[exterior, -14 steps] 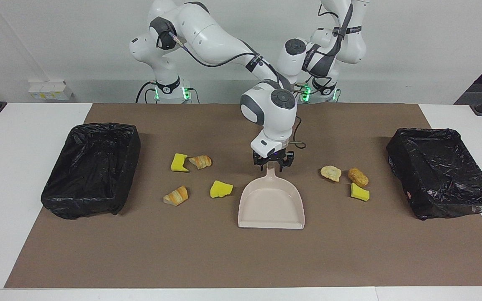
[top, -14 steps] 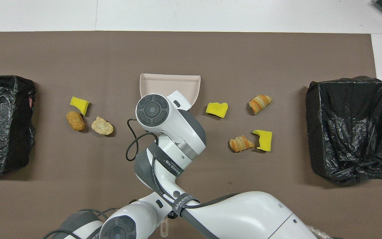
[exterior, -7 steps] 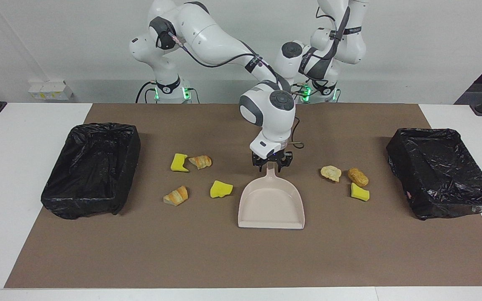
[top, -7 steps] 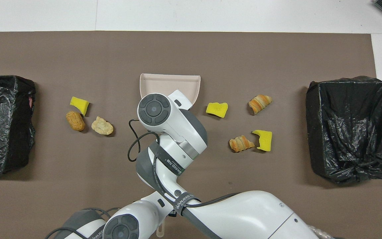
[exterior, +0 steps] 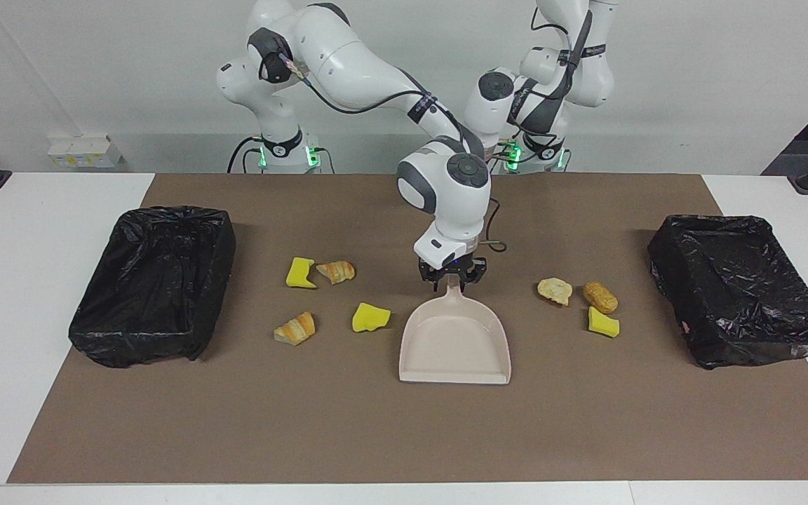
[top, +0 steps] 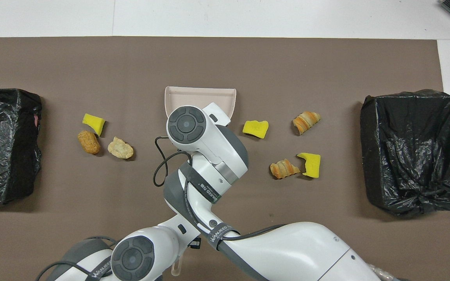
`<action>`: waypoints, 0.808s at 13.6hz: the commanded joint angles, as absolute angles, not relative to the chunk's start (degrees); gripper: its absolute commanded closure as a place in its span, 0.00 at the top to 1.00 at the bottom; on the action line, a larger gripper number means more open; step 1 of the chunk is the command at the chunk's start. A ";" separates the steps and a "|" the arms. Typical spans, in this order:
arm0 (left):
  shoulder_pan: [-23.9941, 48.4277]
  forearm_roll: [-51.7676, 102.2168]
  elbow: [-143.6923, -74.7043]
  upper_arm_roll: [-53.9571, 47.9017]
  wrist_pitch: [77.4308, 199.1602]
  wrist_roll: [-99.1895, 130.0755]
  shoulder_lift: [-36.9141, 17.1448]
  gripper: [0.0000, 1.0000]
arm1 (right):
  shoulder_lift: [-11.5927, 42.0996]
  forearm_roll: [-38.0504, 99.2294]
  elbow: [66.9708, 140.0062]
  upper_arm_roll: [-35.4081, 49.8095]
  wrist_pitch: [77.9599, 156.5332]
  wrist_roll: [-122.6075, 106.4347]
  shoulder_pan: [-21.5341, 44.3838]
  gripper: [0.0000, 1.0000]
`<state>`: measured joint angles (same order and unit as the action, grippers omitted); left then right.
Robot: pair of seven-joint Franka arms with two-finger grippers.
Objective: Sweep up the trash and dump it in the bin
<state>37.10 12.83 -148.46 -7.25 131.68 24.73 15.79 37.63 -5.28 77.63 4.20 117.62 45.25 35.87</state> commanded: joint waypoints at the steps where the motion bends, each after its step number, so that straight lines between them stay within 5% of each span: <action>1: 32.54 13.27 -147.66 -7.21 124.30 19.44 20.29 0.00 | 36.30 -5.45 79.89 4.83 120.49 43.77 35.16 0.47; 3: 29.37 13.27 -147.13 -7.12 118.68 15.93 23.19 0.00 | 36.21 -5.36 79.80 4.92 120.50 43.77 35.24 0.36; 6: 24.54 13.27 -146.17 -7.12 111.99 12.14 25.66 0.00 | 35.60 -2.48 79.89 4.92 119.89 41.50 35.16 0.01; 11: 12.95 11.35 -139.59 -6.68 101.96 11.34 26.19 0.00 | 33.23 -1.93 79.89 4.92 118.30 27.54 33.84 0.00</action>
<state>18.20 12.47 -143.09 -6.31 105.93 12.31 25.76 35.95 -3.25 77.86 4.42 118.68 33.53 34.85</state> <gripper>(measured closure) 0.749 0.683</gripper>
